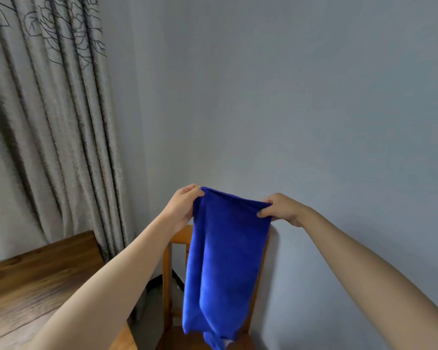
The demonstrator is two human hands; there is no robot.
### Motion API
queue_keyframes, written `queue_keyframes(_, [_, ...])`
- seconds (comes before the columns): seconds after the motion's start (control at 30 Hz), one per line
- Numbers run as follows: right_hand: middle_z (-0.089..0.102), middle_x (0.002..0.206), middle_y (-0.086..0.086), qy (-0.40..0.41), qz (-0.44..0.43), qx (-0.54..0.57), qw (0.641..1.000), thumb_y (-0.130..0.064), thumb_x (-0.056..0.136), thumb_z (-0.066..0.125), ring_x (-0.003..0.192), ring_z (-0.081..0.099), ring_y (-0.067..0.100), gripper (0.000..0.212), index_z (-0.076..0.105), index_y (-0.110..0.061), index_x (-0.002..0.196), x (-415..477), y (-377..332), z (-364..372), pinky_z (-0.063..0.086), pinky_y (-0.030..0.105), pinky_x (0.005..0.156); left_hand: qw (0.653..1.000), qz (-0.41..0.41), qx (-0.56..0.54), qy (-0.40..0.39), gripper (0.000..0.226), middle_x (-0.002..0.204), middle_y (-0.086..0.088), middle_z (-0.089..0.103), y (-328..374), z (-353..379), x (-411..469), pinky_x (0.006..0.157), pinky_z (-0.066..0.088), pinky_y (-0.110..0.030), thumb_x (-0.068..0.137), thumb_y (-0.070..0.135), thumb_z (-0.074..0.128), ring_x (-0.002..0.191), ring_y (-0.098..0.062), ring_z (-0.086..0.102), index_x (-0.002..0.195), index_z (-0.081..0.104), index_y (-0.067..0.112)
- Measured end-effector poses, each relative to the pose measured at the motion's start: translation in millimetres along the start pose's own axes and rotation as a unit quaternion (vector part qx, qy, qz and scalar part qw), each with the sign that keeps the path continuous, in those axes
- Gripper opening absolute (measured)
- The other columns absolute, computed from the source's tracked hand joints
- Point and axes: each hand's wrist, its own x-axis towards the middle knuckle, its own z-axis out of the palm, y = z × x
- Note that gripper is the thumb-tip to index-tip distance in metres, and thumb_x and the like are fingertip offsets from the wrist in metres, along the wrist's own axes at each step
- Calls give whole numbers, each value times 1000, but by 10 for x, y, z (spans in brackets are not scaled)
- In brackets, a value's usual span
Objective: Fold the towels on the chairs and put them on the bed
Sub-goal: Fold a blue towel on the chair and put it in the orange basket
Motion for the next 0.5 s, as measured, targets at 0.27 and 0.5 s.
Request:
queue_keyframes(0.27, [65, 76, 2, 87, -73, 211, 971, -5, 89, 57, 69, 61, 12, 13, 66, -10, 81, -149, -73, 0, 50, 21, 65, 982, -11, 187, 29, 21, 64, -4, 54, -207, 24, -31, 52, 39, -25, 83, -5, 44, 58, -18, 47, 77, 51, 15])
queue_keyframes(0.5, [60, 68, 4, 45, -88, 44, 994, -15, 84, 66, 66, 54, 14, 14, 66, -7, 72, -115, -329, 313, 44, 25, 67, 970, 101, 217, -31, 22, 90, 4, 66, -294, 405, -223, 73, 48, -14, 88, 12, 59, 86, -9, 63, 109, 54, 18])
